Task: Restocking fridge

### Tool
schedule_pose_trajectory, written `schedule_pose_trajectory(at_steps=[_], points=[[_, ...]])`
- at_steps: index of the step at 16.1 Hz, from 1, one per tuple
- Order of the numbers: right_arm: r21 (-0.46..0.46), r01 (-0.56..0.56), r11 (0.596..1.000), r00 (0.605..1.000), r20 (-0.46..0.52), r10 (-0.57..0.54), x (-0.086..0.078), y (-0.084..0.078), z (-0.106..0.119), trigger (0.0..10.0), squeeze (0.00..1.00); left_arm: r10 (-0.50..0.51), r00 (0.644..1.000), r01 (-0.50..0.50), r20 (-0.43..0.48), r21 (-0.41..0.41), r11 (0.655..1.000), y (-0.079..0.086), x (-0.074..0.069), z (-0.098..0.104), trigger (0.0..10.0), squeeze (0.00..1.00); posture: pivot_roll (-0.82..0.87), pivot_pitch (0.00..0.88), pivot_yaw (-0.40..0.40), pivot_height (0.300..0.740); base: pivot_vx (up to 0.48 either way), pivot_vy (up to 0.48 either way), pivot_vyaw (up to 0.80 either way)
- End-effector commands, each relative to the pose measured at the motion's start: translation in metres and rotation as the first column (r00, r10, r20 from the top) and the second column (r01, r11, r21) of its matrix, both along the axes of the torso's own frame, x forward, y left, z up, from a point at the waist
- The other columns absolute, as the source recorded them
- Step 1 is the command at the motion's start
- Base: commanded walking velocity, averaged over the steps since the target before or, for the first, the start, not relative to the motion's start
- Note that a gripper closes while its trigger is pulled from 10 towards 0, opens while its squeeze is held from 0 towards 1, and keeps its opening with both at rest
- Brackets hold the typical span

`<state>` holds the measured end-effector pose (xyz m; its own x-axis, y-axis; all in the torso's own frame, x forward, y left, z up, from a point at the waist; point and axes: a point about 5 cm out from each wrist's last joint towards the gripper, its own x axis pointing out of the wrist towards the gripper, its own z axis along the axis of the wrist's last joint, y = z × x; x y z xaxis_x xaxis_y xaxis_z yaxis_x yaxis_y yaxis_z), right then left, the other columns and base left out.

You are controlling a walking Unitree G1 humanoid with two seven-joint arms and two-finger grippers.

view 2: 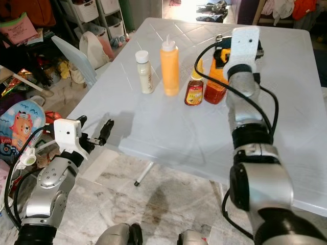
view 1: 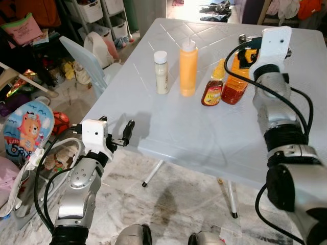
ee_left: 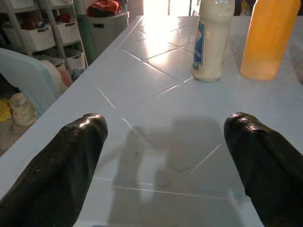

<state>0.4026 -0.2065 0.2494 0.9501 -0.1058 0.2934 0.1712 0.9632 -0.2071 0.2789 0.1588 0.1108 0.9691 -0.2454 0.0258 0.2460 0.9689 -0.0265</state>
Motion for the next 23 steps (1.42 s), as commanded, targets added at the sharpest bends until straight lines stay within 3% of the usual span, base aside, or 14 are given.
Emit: schedule_pose_trajectory(at_steps=[1,12,16,20,23], points=[[0.012,-0.001,1.0,1.0,0.011,0.001,0.002,0.0,0.005,0.0,0.0,-0.009,1.0,0.01,-0.011,0.028,1.0,0.002,0.0,-0.002,10.0,0.0,0.03,0.097,0.086,0.74,0.0,0.0,0.0],[0.072,-0.019,0.997,0.999,-0.044,0.022,0.005,0.003,-0.01,0.0,0.0,-0.019,1.0,0.02,-0.016,0.044,0.999,-0.001,0.004,-0.003,10.0,0.0,0.03,0.097,0.089,0.74,0.0,0.0,0.0],[0.099,-0.029,0.995,0.999,-0.019,0.031,0.002,0.004,-0.01,0.0,0.0,-0.021,1.0,0.022,-0.021,0.044,0.999,-0.003,0.005,-0.004,10.0,0.0,0.02,0.084,0.084,0.74,0.0,0.0,0.0],[0.111,-0.016,0.994,0.998,0.054,0.01,-0.013,0.006,-0.008,0.0,0.0,-0.016,0.999,0.017,-0.033,0.029,0.999,-0.005,0.007,-0.007,10.0,0.0,0.0,0.062,0.071,0.74,0.0,0.0,0.0],[0.136,0.017,0.991,1.0,0.023,-0.02,-0.032,0.013,-0.022,0.0,0.0,-0.024,0.999,0.025,-0.041,0.022,0.999,-0.008,0.009,-0.01,10.0,0.0,-0.02,0.039,0.066,0.74,0.0,0.0,0.0]])
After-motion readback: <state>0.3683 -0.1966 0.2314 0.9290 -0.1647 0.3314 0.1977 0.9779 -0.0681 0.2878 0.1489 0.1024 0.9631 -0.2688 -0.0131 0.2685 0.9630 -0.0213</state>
